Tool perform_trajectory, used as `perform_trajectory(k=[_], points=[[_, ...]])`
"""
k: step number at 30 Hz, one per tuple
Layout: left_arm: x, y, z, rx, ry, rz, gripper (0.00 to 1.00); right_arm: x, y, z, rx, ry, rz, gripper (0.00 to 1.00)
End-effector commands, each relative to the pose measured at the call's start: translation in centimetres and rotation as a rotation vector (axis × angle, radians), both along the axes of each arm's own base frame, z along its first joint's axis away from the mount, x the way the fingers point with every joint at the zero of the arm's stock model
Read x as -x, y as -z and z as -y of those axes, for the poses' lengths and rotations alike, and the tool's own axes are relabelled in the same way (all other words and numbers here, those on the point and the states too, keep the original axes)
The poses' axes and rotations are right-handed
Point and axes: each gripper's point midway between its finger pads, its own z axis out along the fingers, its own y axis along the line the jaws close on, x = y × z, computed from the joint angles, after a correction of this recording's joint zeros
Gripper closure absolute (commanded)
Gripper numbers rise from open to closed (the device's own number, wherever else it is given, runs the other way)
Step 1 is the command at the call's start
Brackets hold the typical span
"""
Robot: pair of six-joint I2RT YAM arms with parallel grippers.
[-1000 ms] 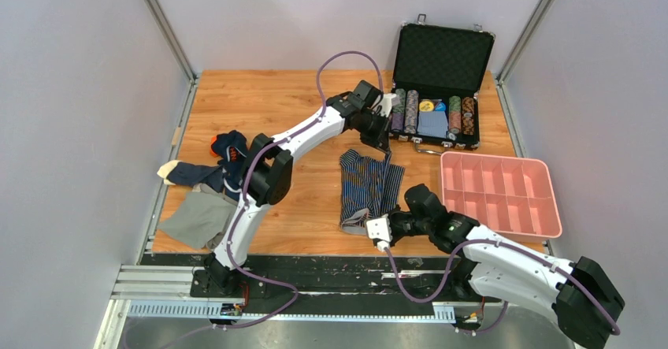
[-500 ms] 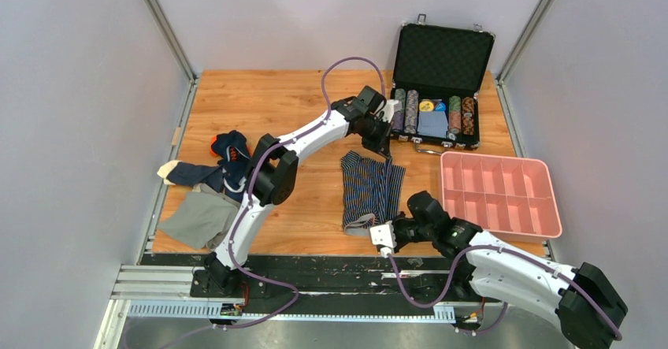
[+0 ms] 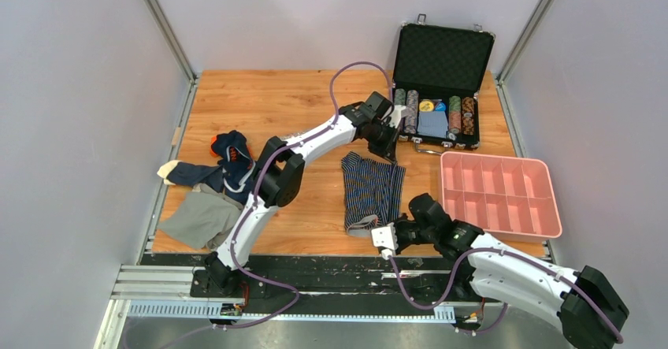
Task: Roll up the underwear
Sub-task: Fold the underwear at the center of the board.
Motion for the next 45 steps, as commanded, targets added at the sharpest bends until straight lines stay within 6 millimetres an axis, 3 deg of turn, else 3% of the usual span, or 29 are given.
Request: perform_trajectory(k=[1, 10, 16, 18, 22, 24, 29, 34, 40, 45], points=[[-0.8, -1.3, 1.8, 0.053, 0.002, 0.051, 1.0, 0.6, 0.8, 0.7, 0.019, -0.004, -0.012, 1.0], [-1.0, -0.6, 2.3, 0.06, 0.008, 0.052, 0.99, 0.9, 1.4, 1.2, 0.035, 0.002, -0.019, 1.0], [-0.9, -1.6, 3.1, 0.105, 0.044, 0.064, 0.62, 1.0, 1.5, 1.2, 0.034, 0.005, -0.027, 1.0], [-1.1, -2.7, 3.1, 0.119, 0.055, 0.086, 0.52, 1.0, 1.6, 1.2, 0.035, 0.004, -0.031, 1.0], [-1.6, -6.5, 2.1, 0.17, 0.065, 0.123, 0.42, 0.9, 1.7, 1.3, 0.042, 0.008, -0.027, 1.0], [-1.8, -7.3, 1.1, 0.17, 0.069, 0.141, 0.4, 0.9, 1.7, 1.3, 0.044, 0.01, -0.026, 1.0], [-1.7, -5.4, -0.4, 0.111, 0.078, 0.092, 0.48, 0.9, 1.7, 1.2, 0.042, 0.006, -0.029, 0.98], [2.5, -3.3, -1.9, 0.034, 0.072, -0.038, 0.46, 0.3, 1.8, 1.4, 0.068, 0.028, -0.022, 0.88], [5.6, -2.6, 0.4, 0.072, 0.146, -0.1, 0.48, 0.3, 1.5, 1.3, 0.059, 0.033, -0.028, 0.88], [5.9, -0.8, 1.0, -0.002, 0.129, -0.07, 0.47, 0.3, 1.5, 1.2, 0.06, 0.026, -0.026, 0.91]])
